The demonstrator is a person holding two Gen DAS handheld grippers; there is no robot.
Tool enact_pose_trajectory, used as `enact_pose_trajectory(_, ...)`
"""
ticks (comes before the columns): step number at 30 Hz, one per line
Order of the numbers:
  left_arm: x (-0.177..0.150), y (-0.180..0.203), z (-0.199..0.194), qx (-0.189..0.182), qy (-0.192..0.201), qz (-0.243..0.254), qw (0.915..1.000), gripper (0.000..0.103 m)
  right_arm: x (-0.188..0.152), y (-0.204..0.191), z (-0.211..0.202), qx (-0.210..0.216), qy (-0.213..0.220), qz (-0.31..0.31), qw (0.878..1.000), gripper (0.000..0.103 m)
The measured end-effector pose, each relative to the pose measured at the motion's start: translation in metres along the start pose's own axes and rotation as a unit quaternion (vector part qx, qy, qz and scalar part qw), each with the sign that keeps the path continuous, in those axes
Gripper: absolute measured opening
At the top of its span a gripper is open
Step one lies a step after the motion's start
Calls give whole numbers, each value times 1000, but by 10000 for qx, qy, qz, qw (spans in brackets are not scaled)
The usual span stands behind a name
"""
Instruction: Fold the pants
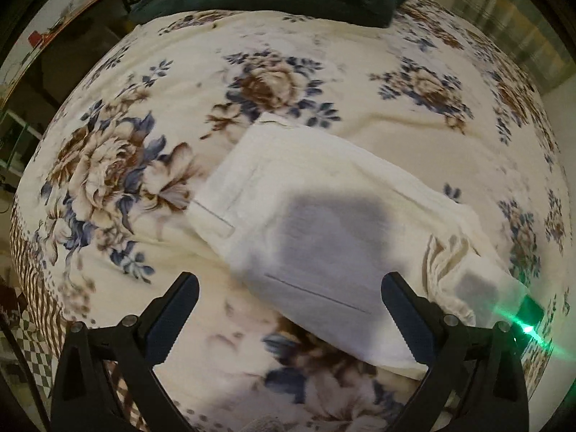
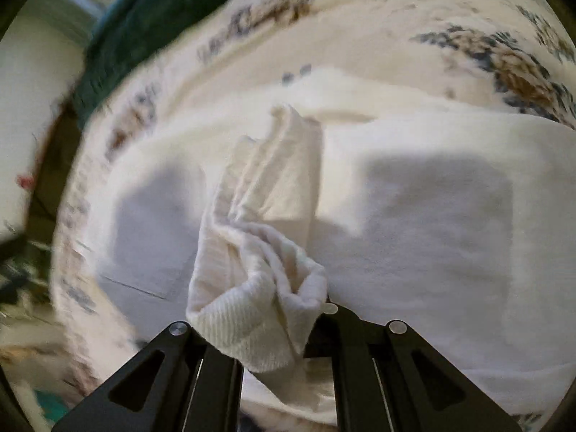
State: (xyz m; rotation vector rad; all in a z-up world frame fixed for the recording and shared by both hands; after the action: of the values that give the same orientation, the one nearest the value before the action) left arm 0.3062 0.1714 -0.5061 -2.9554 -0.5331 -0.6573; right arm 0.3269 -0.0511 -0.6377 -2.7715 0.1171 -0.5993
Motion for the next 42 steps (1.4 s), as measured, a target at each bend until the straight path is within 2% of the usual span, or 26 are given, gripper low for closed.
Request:
enact_pose_trajectory(2, 3, 0, 5, -90, -56, -72, 9999, 103, -5, -1, 6, -97, -133, -156, 9997, 11)
enact_pose_trajectory(3, 5, 2, 8, -171, -92, -130, 9997, 103, -3, -1, 6, -31, -241, -105, 9997, 22)
enact_pose_trajectory(4, 8, 7, 10, -302, -116, -196, 9993, 103, -2, -3, 3, 181, -461, 22, 9988, 54)
enact_pose_trajectory(6, 13, 19, 10, -499, -176, -266, 9982, 103, 3, -5, -9, 605, -618, 295, 9958, 88)
enact_pose_trajectory(7, 15, 28, 13, -692, -267, -335, 9967, 103, 9, -4, -27, 928, -527, 453, 9933, 88)
enact_pose_trajectory(9, 15, 48, 24, -1032, -516, -442, 9923, 103, 13, 3, -56, 1132, -441, 622, 9906, 88)
enact_pose_trajectory(12, 6, 84, 49, -1364, -1003, -285, 9851, 103, 19, 40, -95, 734, -243, 908, 9929, 88)
enact_pose_trajectory(14, -12, 114, 76, -1447, -1473, -15, 9784, 103, 19, 71, -108, 316, -196, 1124, 9930, 88)
enact_pose_trajectory(16, -29, 135, 97, -1411, -1771, 346, 9734, 101, 14, 108, -114, -104, -214, 1424, 9895, 88)
enact_pose_trajectory(18, -49, 156, 115, -1262, -1949, 924, 9683, 78, 7, 138, -113, -367, -318, 1766, 9831, 88)
enact_pose_trajectory(19, -53, 163, 118, -1126, -1831, 1249, 9686, 70, 0, 157, -113, -437, -343, 2063, 9769, 88)
enact_pose_trajectory(20, -55, 168, 118, -966, -1621, 1591, 9691, 49, -4, 167, -113, -452, -345, 2233, 9731, 88)
enact_pose_trajectory(21, -58, 174, 116, -1026, -1479, 1819, 9667, 26, -7, 174, -113, -463, -339, 2368, 9699, 88)
enact_pose_trajectory(23, -58, 171, 107, -981, -1265, 1892, 9688, 18, -13, 191, -115, -535, -286, 2530, 9656, 88)
enact_pose_trajectory(25, -60, 160, 100, -992, -1227, 1767, 9715, 17, -20, 202, -113, -575, -266, 2606, 9634, 88)
enact_pose_trajectory(29, -62, 141, 100, -1037, -1535, 1291, 9742, 17, -25, 213, -115, -555, -350, 2723, 9600, 88)
enact_pose_trajectory(31, -58, 142, 95, -1127, -1757, 1145, 9712, 20, -25, 212, -115, -538, -389, 2681, 9611, 88)
enact_pose_trajectory(33, -50, 133, 87, -1244, -1885, 722, 9715, 31, -21, 207, -114, -501, -394, 2657, 9619, 88)
enact_pose_trajectory(36, -43, 122, 67, -1475, -1905, 186, 9704, 33, -16, 192, -121, -285, -356, 2742, 9606, 88)
enact_pose_trajectory(38, -52, 122, 59, -1545, -1985, 151, 9677, 33, -18, 176, -124, 268, -360, 3128, 9487, 86)
enact_pose_trajectory(39, -56, 123, 59, -1516, -2005, 221, 9677, 33, -22, 166, -124, 586, -421, 3360, 9391, 81)
enact_pose_trajectory(40, -63, 125, 63, -1423, -2037, 322, 9681, 33, -25, 159, -122, 717, -510, 3518, 9319, 73)
enact_pose_trajectory(42, -72, 132, 71, -1345, -2126, 520, 9664, 31, -33, 149, -114, 867, -649, 3749, 9207, 64)
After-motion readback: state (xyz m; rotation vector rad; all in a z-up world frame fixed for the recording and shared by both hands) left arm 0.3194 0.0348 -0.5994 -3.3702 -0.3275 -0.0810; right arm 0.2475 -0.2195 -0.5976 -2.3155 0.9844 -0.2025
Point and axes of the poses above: each gripper's, at about its wrist camera, not at the fingertips, and z roughly the way its jaws point, y to its right, x to its top, the point moved 7 cm from there along z, roughly the way its jaws point, and after that the axes turned 10 degrees about y, right-handed, at the moved point
